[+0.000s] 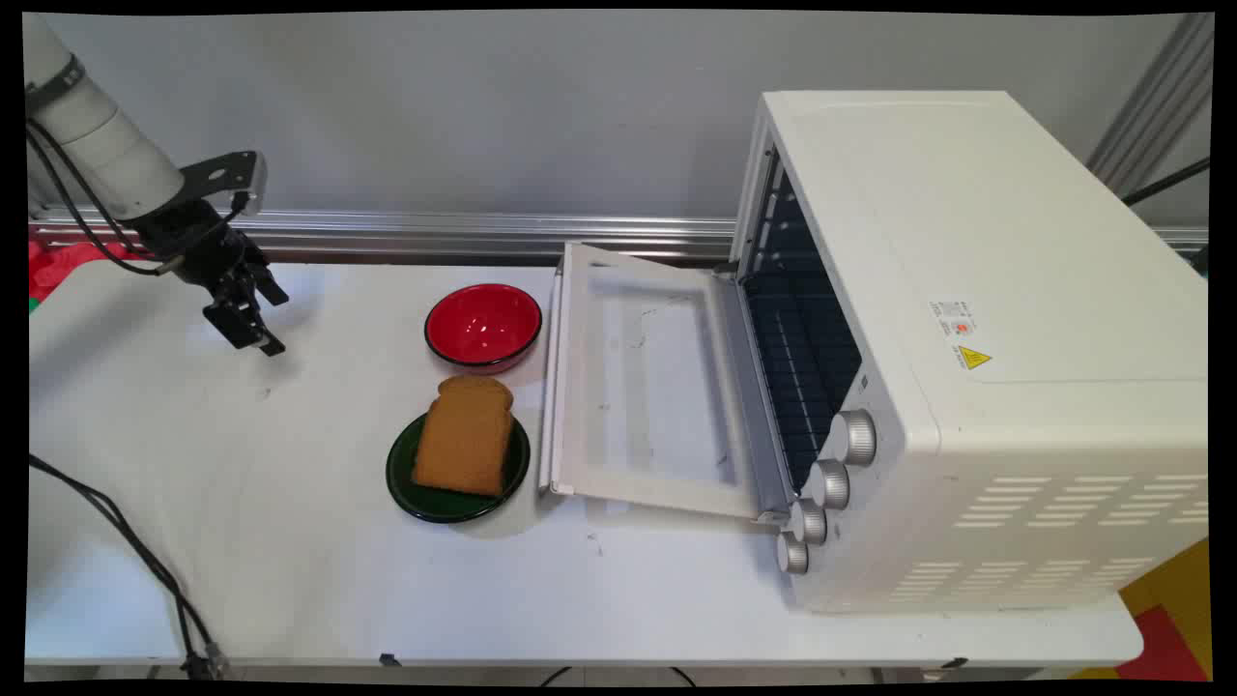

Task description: Close the oven

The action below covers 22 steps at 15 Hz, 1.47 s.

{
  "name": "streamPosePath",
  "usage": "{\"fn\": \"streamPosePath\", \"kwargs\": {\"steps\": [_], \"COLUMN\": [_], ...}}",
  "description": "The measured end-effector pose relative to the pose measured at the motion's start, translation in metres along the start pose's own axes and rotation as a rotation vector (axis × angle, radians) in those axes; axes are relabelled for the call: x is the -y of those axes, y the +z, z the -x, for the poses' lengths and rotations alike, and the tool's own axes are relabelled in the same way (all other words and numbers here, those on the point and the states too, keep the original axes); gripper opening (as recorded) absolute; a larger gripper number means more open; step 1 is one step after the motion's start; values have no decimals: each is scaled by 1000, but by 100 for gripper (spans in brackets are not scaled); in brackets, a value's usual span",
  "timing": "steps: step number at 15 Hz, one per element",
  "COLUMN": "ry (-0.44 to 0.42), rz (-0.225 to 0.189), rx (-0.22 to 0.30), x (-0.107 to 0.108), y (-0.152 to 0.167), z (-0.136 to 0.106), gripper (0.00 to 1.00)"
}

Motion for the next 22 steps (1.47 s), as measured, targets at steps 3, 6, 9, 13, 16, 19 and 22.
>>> {"fn": "streamPosePath", "kwargs": {"steps": [3, 6, 9, 13, 16, 19, 22], "ry": [-7, 1, 12, 28, 78, 132, 183], "rz": [55, 98, 167, 243, 252, 233, 209], "rx": [-20, -71, -176, -338, -420, -446, -456], "x": [-3, -11, -28, -52, -62, -65, -66], "y": [-1, -6, -20, -43, -52, -55, -55], "z": [-5, -16, -37, -66, -81, -85, -87], "gripper": [100, 100, 100, 100, 100, 0, 0]}}
